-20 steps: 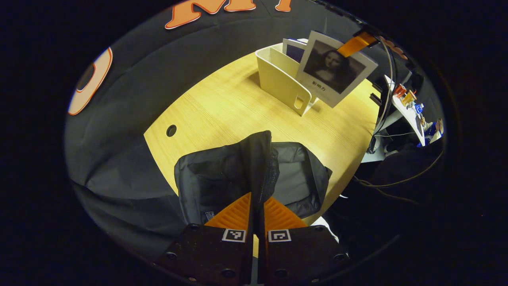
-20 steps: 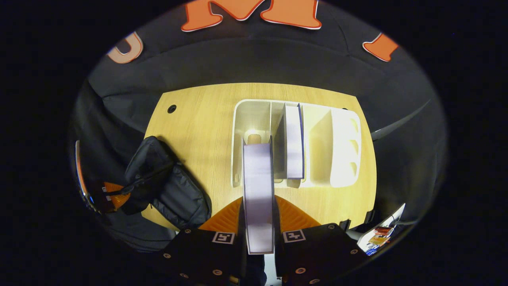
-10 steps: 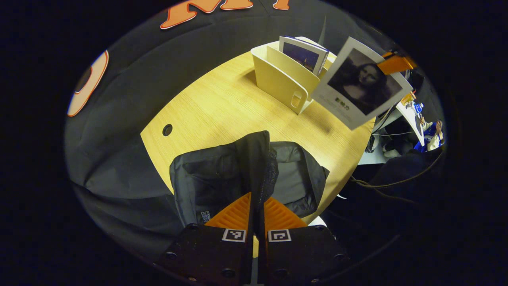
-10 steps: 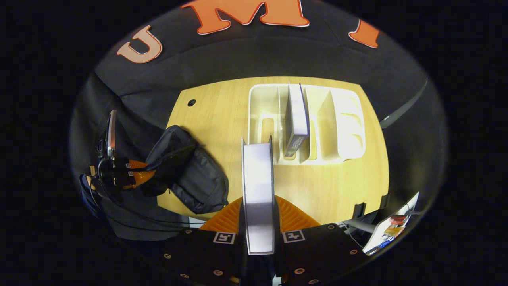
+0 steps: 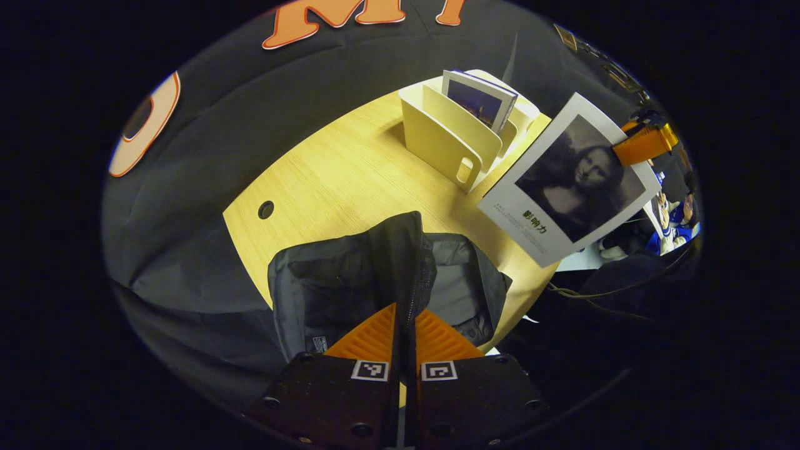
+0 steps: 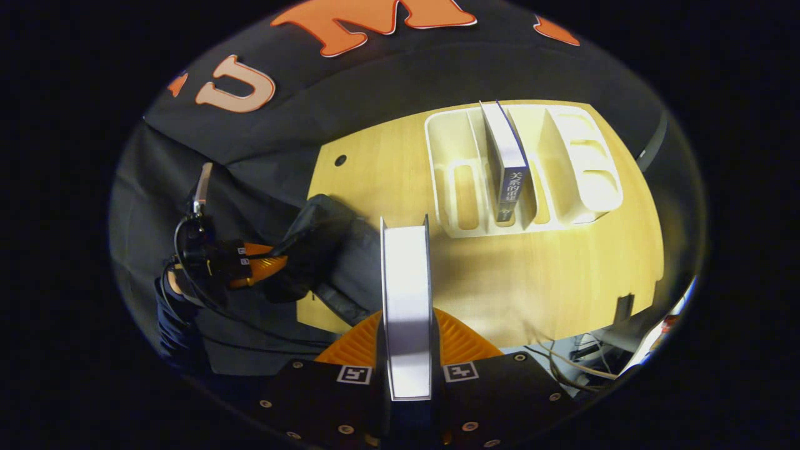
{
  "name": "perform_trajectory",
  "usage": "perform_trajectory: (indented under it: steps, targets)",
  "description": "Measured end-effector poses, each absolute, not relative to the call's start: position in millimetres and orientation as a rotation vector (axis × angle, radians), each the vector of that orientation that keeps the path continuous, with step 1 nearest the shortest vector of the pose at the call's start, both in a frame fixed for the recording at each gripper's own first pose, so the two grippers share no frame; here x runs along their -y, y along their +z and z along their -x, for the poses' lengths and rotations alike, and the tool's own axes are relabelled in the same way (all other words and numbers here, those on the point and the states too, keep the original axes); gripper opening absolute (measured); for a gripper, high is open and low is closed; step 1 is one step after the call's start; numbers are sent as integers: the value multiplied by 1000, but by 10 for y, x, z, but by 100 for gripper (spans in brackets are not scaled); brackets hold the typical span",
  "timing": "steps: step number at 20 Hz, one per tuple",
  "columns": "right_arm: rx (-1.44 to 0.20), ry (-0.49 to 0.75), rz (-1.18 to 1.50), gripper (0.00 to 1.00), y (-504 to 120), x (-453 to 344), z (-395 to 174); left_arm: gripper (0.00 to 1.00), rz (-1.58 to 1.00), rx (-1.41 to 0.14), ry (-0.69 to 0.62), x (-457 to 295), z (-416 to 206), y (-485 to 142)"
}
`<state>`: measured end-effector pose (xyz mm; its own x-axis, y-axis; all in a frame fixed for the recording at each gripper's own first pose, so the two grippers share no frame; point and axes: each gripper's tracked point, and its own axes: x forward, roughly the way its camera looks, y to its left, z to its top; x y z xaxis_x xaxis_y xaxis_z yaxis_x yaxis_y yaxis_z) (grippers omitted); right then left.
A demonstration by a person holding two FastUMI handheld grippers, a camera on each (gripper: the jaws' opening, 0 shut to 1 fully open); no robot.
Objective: Open the schoolbag, grab two books from the bookshelf and put them into the schoolbag.
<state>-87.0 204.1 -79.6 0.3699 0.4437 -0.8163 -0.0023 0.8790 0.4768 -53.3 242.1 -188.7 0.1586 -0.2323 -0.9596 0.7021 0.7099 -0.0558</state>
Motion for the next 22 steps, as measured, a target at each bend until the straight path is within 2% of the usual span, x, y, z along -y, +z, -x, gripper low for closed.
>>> perform_trajectory:
  steps: [10,22]
  targets:
    - [-1112,419,-767,27,-1261,-2666,738,5,-406,-1229,-650,-2377,491,-1792]
    - [-1043,419,-984,25,-1791,-3438,374,5,-316,-1165,-621,-2345,489,-1699]
